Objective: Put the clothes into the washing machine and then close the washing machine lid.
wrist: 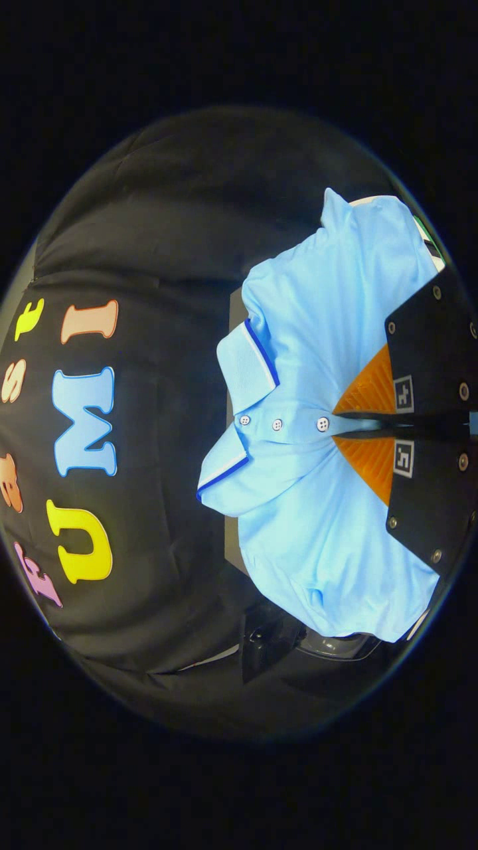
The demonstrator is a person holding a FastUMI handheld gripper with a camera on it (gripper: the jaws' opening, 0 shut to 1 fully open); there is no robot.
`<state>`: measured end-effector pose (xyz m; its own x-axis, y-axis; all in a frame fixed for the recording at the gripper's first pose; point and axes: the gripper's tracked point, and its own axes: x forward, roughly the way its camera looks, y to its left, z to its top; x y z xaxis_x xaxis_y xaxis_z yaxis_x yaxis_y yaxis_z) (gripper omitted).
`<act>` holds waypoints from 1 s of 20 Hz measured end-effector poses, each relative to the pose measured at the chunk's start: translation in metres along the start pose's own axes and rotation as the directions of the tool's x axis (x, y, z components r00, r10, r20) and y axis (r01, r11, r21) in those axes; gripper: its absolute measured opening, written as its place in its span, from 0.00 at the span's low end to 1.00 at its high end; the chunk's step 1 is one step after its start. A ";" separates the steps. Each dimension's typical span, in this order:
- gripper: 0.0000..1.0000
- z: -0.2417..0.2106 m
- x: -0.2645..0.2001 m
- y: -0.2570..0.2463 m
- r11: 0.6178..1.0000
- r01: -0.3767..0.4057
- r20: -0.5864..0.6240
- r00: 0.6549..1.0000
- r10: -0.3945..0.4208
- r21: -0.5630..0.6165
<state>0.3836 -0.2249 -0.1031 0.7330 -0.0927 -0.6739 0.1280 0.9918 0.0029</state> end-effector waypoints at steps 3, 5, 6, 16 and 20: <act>0.00 0.001 -0.002 -0.001 1.000 0.004 0.005 1.000 -0.004 -0.004; 0.00 0.011 -0.010 -0.002 1.000 0.015 0.045 0.999 -0.014 -0.007; 0.00 0.016 -0.016 -0.002 1.000 0.016 0.063 0.998 -0.017 0.010; 0.00 0.092 -0.111 0.042 1.000 0.022 0.208 0.978 -0.025 0.017; 0.00 0.128 -0.168 0.098 1.000 -0.014 0.283 0.959 0.012 0.005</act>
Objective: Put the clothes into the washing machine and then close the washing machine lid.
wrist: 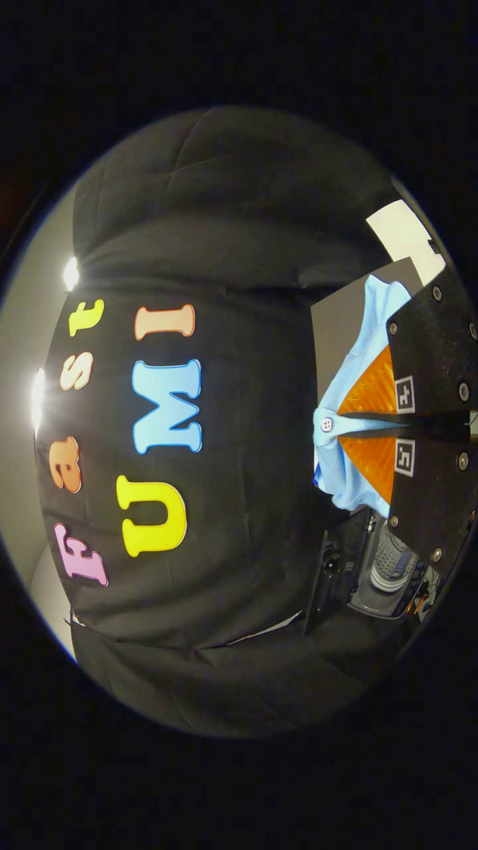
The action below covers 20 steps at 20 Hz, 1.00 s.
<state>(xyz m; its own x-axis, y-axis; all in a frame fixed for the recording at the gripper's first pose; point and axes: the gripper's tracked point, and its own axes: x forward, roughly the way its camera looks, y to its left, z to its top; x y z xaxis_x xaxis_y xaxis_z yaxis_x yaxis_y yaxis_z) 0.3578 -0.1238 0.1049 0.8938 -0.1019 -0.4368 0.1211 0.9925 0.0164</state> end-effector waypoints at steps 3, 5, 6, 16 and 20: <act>0.00 0.027 -0.027 0.058 0.998 -0.054 0.027 0.998 0.054 0.024; 0.00 0.037 -0.044 0.098 0.996 -0.091 0.038 0.995 0.090 0.016; 0.00 0.041 -0.051 0.116 0.994 -0.105 0.043 0.994 0.104 0.007; 0.00 0.022 -0.041 0.294 0.989 -0.143 0.017 0.989 0.144 -0.043; 0.00 -0.021 0.005 0.345 0.992 -0.107 -0.048 0.993 0.104 -0.071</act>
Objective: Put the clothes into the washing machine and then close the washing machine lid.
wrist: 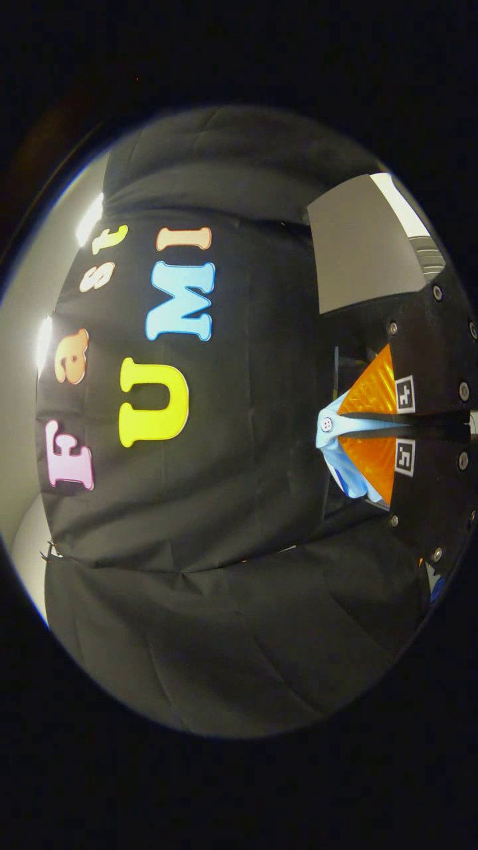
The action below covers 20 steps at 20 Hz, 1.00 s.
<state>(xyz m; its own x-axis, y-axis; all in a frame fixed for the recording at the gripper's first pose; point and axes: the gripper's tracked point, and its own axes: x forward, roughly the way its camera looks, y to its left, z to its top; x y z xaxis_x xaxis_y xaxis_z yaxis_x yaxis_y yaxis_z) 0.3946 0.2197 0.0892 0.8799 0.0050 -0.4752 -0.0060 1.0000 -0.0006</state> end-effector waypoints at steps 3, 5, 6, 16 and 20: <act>0.00 -0.044 0.044 0.024 1.000 0.016 -0.077 0.997 -0.016 -0.008; 0.00 -0.072 0.070 0.032 0.999 0.029 -0.130 0.991 -0.032 -0.028; 0.00 -0.085 0.084 0.035 0.999 0.030 -0.151 0.988 -0.035 -0.033; 0.00 -0.201 0.152 0.040 0.995 0.041 -0.330 0.942 -0.068 -0.089; 0.00 -0.224 0.163 0.040 0.994 0.049 -0.363 0.928 -0.083 -0.100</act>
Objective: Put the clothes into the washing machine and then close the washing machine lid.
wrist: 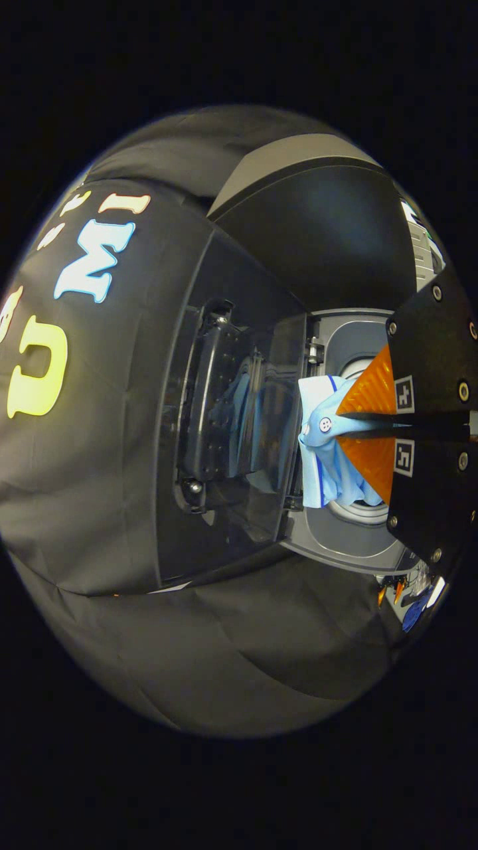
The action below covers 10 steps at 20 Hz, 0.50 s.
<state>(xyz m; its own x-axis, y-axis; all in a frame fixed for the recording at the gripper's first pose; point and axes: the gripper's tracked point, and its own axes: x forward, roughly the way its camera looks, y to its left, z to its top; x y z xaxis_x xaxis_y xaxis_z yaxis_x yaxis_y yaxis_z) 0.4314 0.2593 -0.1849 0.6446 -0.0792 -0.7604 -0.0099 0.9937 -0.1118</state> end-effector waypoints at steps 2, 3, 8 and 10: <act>0.00 -0.010 0.007 0.001 1.000 -0.004 -0.020 1.000 0.004 0.006; 0.00 -0.015 0.012 0.001 1.000 -0.006 -0.031 1.000 0.006 0.008; 0.00 -0.033 0.025 0.000 1.000 -0.023 -0.063 0.998 0.024 0.014; 0.00 -0.043 0.029 -0.002 1.000 -0.024 -0.073 0.997 0.024 -0.006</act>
<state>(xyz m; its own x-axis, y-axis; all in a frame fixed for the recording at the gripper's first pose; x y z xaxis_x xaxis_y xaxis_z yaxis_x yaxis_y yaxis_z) 0.4170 0.2512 -0.2343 0.5864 -0.0611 -0.8077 -0.0300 0.9948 -0.0970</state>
